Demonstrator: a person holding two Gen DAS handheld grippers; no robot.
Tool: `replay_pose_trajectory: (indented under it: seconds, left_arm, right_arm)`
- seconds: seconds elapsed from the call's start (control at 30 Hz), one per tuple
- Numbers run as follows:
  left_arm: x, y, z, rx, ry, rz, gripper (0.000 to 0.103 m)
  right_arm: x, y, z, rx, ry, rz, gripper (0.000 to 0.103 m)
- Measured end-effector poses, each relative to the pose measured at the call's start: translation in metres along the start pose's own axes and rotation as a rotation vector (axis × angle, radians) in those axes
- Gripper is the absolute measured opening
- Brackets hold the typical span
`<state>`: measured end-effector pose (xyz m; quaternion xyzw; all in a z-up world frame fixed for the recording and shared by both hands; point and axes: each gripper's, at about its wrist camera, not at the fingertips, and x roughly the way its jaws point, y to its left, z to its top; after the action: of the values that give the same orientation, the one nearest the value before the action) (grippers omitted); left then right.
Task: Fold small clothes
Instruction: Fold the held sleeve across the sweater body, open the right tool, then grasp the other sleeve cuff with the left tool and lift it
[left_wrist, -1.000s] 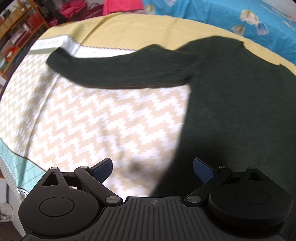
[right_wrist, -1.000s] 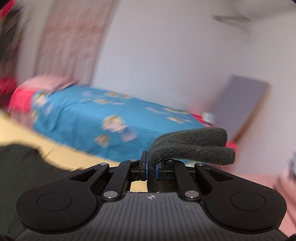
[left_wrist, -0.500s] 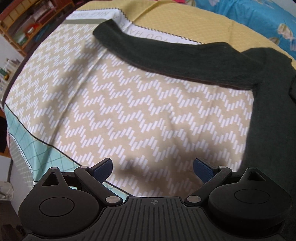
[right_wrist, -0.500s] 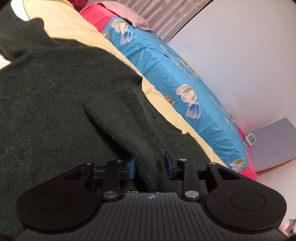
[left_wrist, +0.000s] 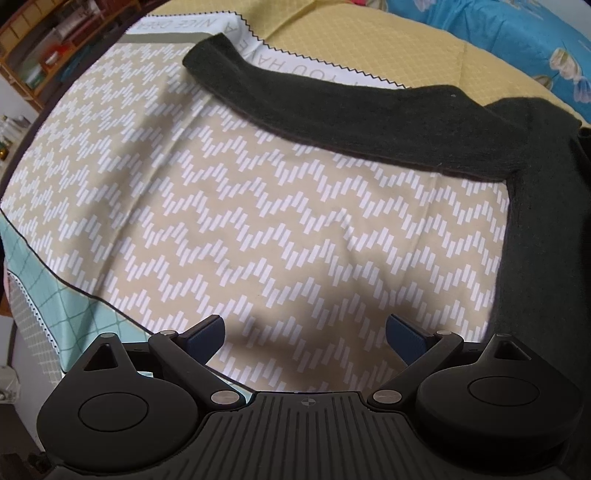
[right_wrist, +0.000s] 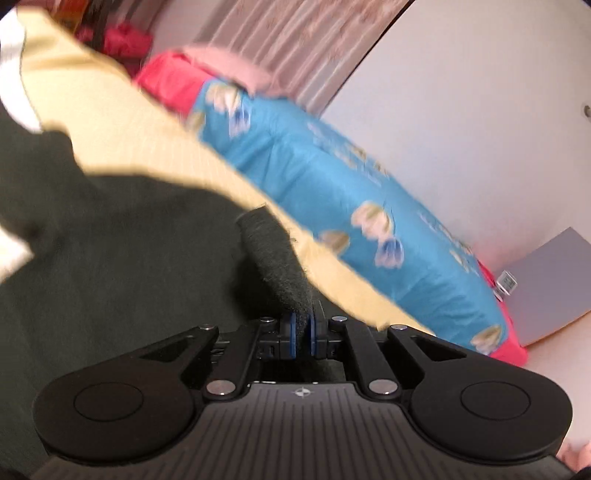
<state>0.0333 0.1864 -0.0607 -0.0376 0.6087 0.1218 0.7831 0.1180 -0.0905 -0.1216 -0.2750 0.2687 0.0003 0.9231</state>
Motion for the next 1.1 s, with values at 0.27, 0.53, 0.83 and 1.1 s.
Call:
replay_pose_trajectory:
  seconds: [0.27, 0.53, 0.83, 1.1]
  left_arm:
    - [-0.004, 0.006, 0.002, -0.001, -0.030, -0.043, 0.103]
    - [0.010, 0.021, 0.025, -0.081, -0.018, -0.156, 0.103]
    - [0.044, 0.078, 0.089, -0.371, -0.082, -0.303, 0.103]
    - [0.074, 0.102, 0.130, -0.496, -0.114, -0.297, 0.103]
  right_arm:
    - [0.006, 0.023, 0.001, 0.067, 0.138, 0.180, 0.038]
    - [-0.043, 0.004, -0.011, 0.174, 0.144, 0.261, 0.060]
    - [-0.107, -0.019, -0.037, 0.252, 0.183, 0.210, 0.061]
    - [-0.138, -0.038, -0.053, 0.331, 0.232, 0.142, 0.061]
